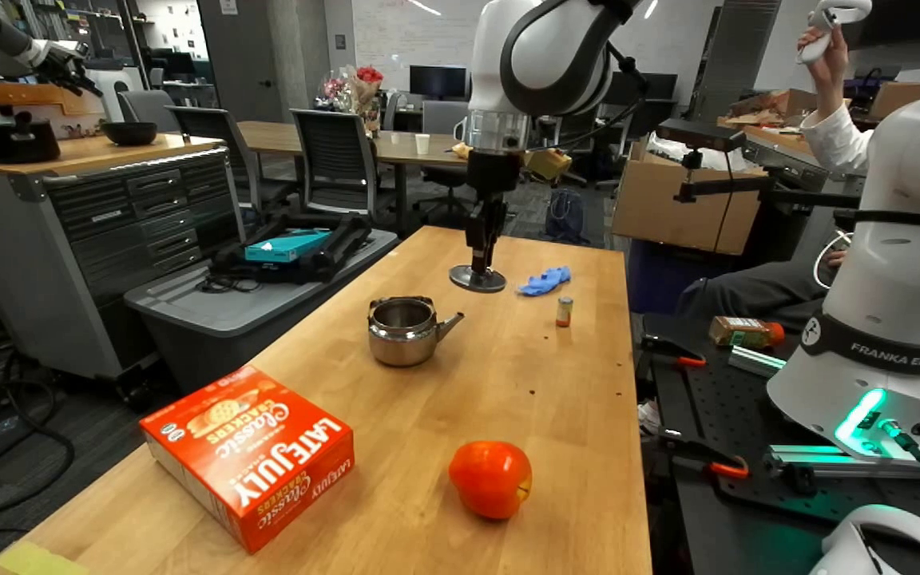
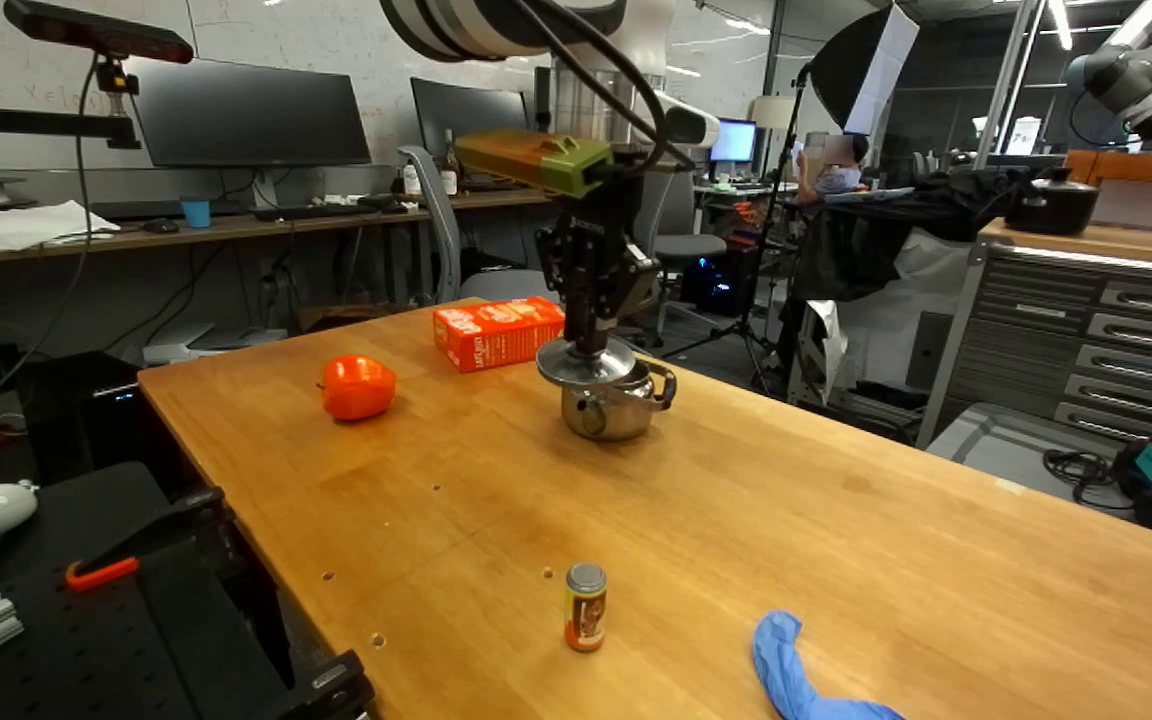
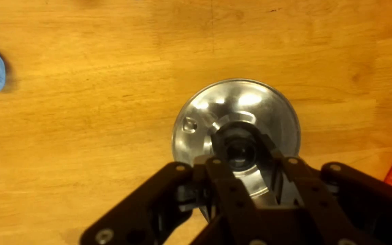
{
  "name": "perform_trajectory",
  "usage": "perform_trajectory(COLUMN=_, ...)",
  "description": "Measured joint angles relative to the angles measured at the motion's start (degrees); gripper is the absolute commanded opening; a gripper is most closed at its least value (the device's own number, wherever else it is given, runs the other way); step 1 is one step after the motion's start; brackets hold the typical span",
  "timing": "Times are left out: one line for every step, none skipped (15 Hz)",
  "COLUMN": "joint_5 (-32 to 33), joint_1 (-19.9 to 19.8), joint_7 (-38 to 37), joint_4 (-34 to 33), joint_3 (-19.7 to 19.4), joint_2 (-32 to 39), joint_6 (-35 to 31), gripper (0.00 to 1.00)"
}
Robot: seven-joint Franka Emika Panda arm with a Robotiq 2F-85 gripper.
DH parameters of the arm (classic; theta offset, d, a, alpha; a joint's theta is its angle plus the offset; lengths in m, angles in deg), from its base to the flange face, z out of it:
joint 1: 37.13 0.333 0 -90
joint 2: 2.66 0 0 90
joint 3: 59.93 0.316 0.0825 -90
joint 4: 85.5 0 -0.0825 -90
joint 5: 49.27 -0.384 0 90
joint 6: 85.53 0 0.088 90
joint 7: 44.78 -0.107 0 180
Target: Take the lid and put it on the tea pot
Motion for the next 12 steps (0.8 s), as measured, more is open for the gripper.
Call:
perform_trajectory(joint_5=-0.16, joint_1=0.32, joint_7=-0.05, joint_4=-0.7, joint_3=0.15, joint_2=0.06, joint_6=0.15, gripper=0.08)
perform_trajectory(joint_5=-0.28, joint_1=0.63, joint_7=-0.21, joint_4=-1.39, joint_3=0.31, joint_2=0.19, joint_6=0.19, gripper=0.08)
perform_trajectory(joint_5=-0.52, joint_1=0.97, joint_7=-0.4, joint_4=-2.01, joint_3=0.46, joint_2=0.38, joint_6=0.19, gripper=0.08)
perform_trajectory(joint_5=-0.84, joint_1=1.31, joint_7=-0.42, joint_4=-2.67, joint_3=0.61, joint_2=0.64, joint_6=0.19, gripper=0.08)
perform_trajectory(joint_5=-1.04, joint_1=1.62, joint_7=-0.5, joint_4=-3.36, joint_3=0.81, joint_2=1.02, joint_6=0.19, gripper=0.08)
perform_trajectory(joint_5=-1.11, joint_1=1.9, joint_7=-0.73, joint_4=-4.09, joint_3=0.99, joint_2=1.5, joint_6=0.2, gripper=0.08)
perform_trajectory(joint_5=-1.11, joint_1=2.15, joint_7=-1.12, joint_4=-4.82, joint_3=1.15, joint_2=2.07, joint_6=0.2, gripper=0.08)
perform_trajectory(joint_5=-1.11, joint_1=2.41, joint_7=-1.61, joint_4=-5.59, joint_3=1.29, joint_2=2.68, joint_6=0.2, gripper=0.08)
perform_trajectory(joint_5=-1.11, joint_1=2.66, joint_7=-2.22, joint_4=-6.42, joint_3=1.42, joint_2=3.39, joint_6=0.2, gripper=0.08)
perform_trajectory(joint_5=-1.11, joint_1=2.87, joint_7=-2.83, joint_4=-7.29, joint_3=1.53, joint_2=4.11, joint_6=0.19, gripper=0.08)
perform_trajectory(joint_5=-1.11, joint_1=3.05, joint_7=-3.48, joint_4=-8.2, joint_3=1.62, joint_2=4.9, joint_6=0.18, gripper=0.08)
perform_trajectory(joint_5=-1.11, joint_1=3.21, joint_7=-4.07, joint_4=-9.14, joint_3=1.69, joint_2=5.7, joint_6=0.14, gripper=0.08)
